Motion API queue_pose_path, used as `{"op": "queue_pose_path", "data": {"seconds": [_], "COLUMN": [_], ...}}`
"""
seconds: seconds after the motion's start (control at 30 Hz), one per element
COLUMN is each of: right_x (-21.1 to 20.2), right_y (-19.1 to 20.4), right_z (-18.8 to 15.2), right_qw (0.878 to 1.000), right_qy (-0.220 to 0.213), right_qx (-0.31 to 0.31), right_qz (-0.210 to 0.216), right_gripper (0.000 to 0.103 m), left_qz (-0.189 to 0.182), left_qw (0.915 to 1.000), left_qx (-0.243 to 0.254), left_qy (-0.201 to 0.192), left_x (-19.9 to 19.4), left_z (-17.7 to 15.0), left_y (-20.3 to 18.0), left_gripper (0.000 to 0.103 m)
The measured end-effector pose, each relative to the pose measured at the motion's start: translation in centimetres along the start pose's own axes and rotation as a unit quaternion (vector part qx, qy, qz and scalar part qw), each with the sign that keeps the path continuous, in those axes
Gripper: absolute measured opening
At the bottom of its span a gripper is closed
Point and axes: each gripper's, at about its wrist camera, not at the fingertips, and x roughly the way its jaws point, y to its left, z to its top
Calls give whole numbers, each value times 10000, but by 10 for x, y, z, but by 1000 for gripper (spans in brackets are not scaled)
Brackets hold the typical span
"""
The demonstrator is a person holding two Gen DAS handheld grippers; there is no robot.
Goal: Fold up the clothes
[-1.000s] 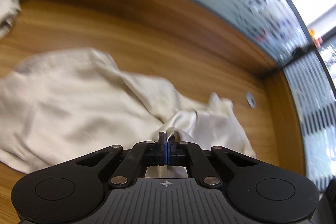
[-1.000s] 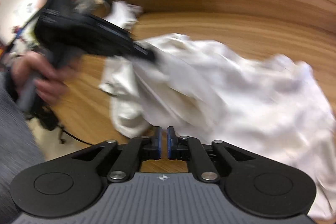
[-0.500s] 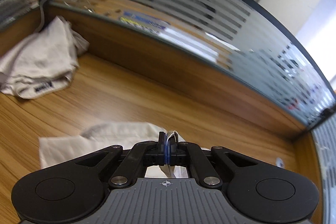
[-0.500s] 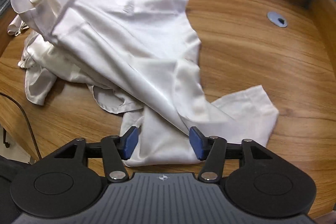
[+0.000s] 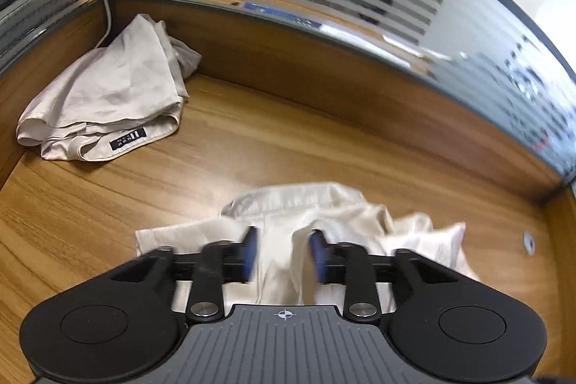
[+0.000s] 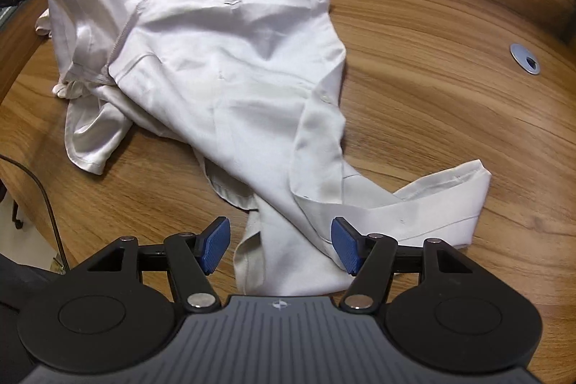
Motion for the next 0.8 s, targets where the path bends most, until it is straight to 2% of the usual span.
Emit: {"op": "queue_pose_path", "data": {"seconds": [0.07,0.13,0.27,0.47,0.57,0.67,0.8], "right_x": [0,1,2,3,4,4,3], "right_y": [3,7,17,27,31,33,35], "right_z": [1,1,-2,-8,-11,-13,-16], "right_qw": [10000,10000,9999,9996,9994,9993,9989], "right_qy": [31,48,80,158,187,214,230], "right_qx": [-7,-3,30,111,145,177,239], "right_qz": [-28,-54,-128,-205,-234,-267,-322], "right_gripper": [69,69,69,69,69,69,69], "left_qz": [-11,-161,-495,-967,-1118,-1226,-1248], "left_qw": [9999,9998,9981,9899,9849,9795,9724], "left_qx": [146,101,290,716,899,1127,1497], "left_qy": [21,55,246,743,967,1131,1286], "left_x": [-2,-5,-3,10,21,31,48], "left_z": [-9,-18,-31,-53,-65,-74,-82], "left_y": [2,7,14,9,4,-2,-11], "left_gripper": [63,68,67,66,65,57,53]}}
